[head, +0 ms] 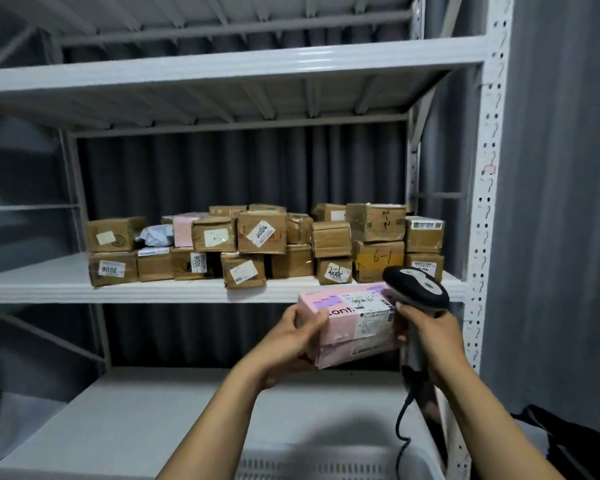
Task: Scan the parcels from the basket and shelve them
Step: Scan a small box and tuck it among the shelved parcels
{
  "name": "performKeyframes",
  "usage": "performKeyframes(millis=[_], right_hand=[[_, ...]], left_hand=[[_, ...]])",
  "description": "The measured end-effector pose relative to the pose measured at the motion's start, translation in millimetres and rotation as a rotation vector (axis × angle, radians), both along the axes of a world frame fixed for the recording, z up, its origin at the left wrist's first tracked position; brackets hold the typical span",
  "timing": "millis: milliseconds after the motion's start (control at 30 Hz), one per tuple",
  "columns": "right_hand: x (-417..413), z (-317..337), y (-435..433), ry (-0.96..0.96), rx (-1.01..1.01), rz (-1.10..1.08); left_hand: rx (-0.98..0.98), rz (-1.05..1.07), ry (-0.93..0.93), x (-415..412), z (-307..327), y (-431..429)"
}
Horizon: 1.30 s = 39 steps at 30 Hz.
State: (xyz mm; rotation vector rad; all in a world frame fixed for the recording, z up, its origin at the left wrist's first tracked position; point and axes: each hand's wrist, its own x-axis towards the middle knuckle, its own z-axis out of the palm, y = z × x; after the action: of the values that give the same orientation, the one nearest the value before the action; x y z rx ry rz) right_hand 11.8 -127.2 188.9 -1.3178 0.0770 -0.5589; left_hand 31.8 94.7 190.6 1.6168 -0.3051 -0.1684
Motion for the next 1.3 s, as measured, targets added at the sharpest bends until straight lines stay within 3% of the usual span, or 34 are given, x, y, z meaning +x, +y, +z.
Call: performKeyframes(millis=[100, 267, 600, 800, 867, 1067, 1300], right_hand=[[4, 16, -18, -0.022, 0.002, -0.054], [18, 42, -36, -0.035, -0.005, -0.062], [46, 100, -64, -0.026, -0.184, -0.136], [76, 128, -68, -0.018, -0.350, -0.081], [89, 132, -66, -0.024, -0.396, -0.060], [140, 129, -57, -0.004, -0.445, -0.023], [186, 118, -59, -0.012, -0.466, -0.048]], left_hand=[[0.116, -0.137, -0.090, 13, 13, -9], [0.297, 0.115, -0.360, 26, 44, -25], [0.060, 0.560, -0.490, 48, 92, -55], [0.083, 0.789, -0.609, 85, 132, -70], [0.143, 0.832, -0.639, 105, 145, -72], [0.566, 0.940, -0.698, 178, 168, -73], [0.726, 0.924, -0.676, 261, 172, -79]])
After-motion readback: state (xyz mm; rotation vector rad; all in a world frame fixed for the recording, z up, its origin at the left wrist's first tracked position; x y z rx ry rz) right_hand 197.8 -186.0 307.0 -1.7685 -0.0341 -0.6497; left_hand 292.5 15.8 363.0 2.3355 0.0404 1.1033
